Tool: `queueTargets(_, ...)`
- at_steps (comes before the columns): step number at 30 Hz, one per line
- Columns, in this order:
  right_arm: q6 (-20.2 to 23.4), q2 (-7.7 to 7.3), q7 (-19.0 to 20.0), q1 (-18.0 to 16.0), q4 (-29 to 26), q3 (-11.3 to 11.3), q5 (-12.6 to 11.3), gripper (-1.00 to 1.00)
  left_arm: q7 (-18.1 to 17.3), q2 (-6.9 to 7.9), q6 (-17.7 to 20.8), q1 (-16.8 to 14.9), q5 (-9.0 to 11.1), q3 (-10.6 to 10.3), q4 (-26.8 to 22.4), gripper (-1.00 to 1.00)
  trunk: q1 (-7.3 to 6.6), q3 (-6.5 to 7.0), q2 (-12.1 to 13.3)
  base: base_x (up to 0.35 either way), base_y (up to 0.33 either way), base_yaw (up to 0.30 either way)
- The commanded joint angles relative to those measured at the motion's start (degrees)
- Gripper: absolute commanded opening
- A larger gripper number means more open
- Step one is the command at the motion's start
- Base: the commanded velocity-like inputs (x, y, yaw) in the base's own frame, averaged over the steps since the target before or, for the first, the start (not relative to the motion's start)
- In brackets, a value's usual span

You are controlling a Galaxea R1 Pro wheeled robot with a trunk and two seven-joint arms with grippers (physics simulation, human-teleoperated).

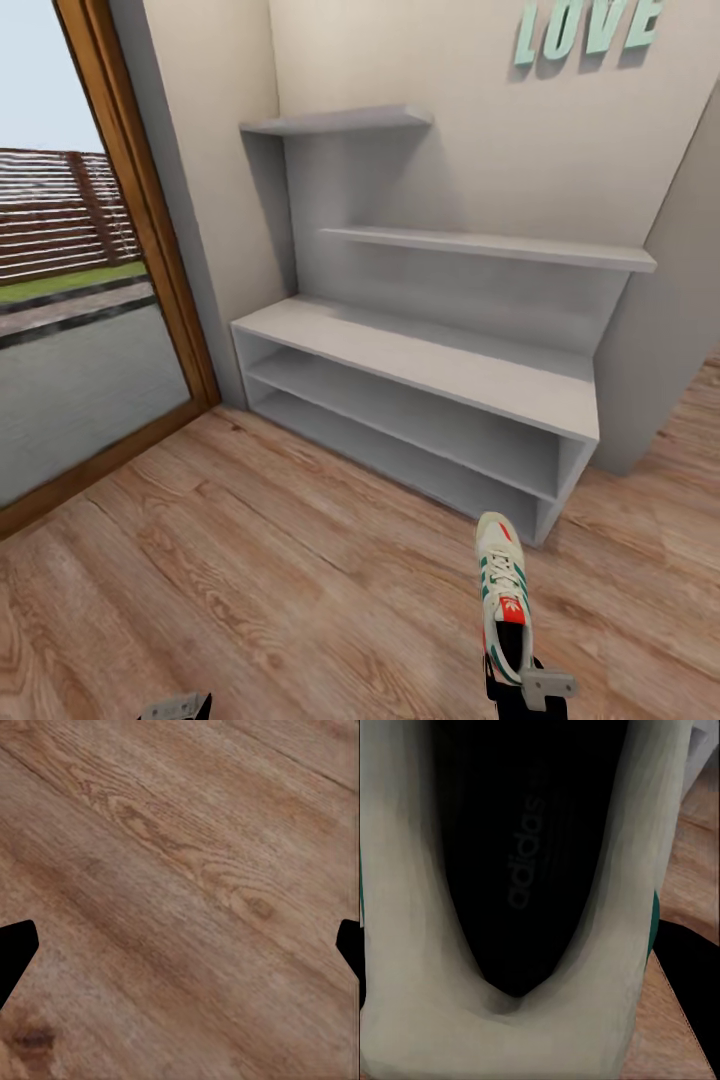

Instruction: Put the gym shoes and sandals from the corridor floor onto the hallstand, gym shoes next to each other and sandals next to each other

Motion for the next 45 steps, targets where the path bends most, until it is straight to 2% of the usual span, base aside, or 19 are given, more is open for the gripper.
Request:
queueTargets(1, -0.07, 0.01, -0.47, -0.05, 0.05, 0.03, 0.5, -1.0, -0.59, 0.0, -0.07, -0.02, 0.56, 0.25, 0.03, 1.0, -0.01, -0.05, -0.02, 0.0, 0.0, -0.287)
queueTargets(45, -0.07, 0.01, -0.47, -0.06, 0.05, 0.03, 0.42, -1.0, -0.57, 0.0, -0.07, -0.02, 0.56, 0.25, 0.03, 1.0, -0.01, -0.05, -0.02, 0.0, 0.0, -0.287)
